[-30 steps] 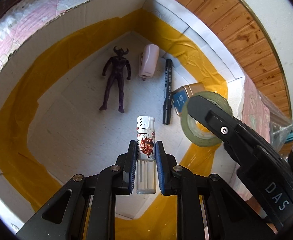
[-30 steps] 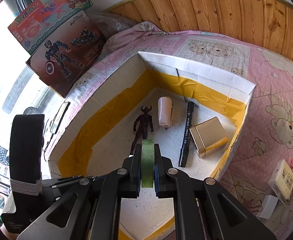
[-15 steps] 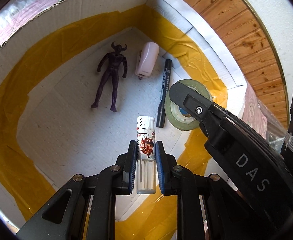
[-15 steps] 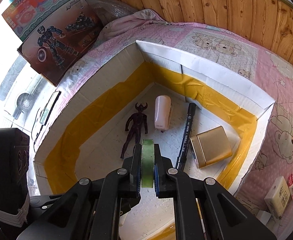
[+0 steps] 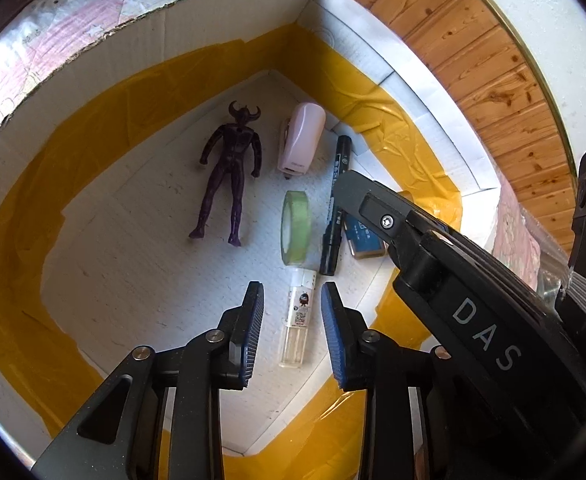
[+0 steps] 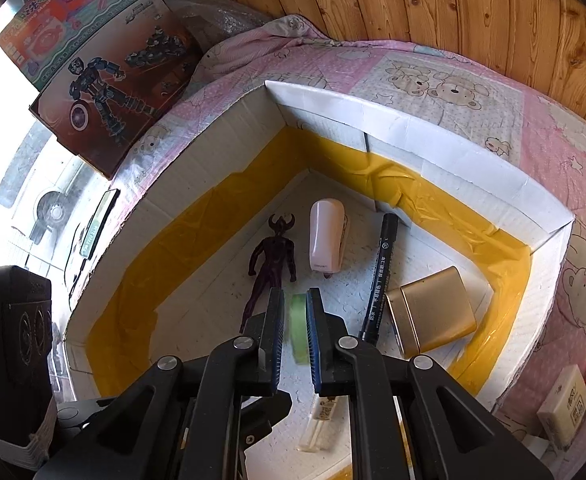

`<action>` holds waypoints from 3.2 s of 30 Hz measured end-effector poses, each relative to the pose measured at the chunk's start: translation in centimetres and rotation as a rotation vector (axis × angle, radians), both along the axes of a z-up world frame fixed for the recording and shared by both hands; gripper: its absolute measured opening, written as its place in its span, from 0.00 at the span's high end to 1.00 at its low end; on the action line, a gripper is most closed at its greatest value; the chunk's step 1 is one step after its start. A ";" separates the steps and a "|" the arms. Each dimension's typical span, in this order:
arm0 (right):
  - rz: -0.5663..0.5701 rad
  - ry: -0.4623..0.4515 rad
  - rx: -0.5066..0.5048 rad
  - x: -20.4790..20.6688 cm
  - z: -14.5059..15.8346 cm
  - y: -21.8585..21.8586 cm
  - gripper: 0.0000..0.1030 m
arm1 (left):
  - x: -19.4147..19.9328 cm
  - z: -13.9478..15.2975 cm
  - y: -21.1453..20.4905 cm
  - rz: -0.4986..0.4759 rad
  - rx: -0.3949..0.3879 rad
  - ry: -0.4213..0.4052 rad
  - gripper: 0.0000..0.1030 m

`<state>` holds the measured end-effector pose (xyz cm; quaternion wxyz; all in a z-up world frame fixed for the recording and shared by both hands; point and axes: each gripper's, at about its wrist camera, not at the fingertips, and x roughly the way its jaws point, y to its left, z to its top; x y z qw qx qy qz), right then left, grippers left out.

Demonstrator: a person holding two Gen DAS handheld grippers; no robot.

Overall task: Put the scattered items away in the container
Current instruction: 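Lower both grippers into the box and open them, releasing lighter and tape, then withdraw both grippers and move toward the binder clip and white charger, then grasp the pink binder clip with the left gripper while the right grasps the white charger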

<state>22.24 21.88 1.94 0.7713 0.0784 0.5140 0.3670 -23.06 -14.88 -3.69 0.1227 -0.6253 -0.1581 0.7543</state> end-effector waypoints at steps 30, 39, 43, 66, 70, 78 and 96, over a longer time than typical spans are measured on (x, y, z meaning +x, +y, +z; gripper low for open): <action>-0.309 0.012 0.058 -4.5 2.1 -23.9 0.71 | 8.4 5.1 15.6 -0.571 0.052 0.237 0.66; -0.270 0.213 -0.070 -4.4 -7.3 -24.5 0.71 | 8.7 1.1 18.8 -0.731 -0.042 0.208 0.59; -0.264 0.234 -0.038 -3.6 -8.4 -24.2 0.61 | 9.3 -0.3 19.8 -0.842 -0.083 0.243 0.57; -0.136 0.120 -0.268 -2.1 -11.3 -23.7 0.68 | 9.5 -4.7 22.7 -1.005 -0.148 0.338 0.64; -0.120 0.108 -0.287 -2.4 -11.2 -23.4 0.68 | 8.2 -4.0 21.4 -0.936 -0.115 0.328 0.57; -0.106 0.096 -0.310 -3.4 -11.0 -22.7 0.68 | 9.0 -4.6 21.0 -0.964 -0.148 0.322 0.50; -0.051 0.074 -0.310 -3.1 -11.6 -22.3 0.68 | 10.3 -3.0 20.4 -1.057 0.100 0.184 0.52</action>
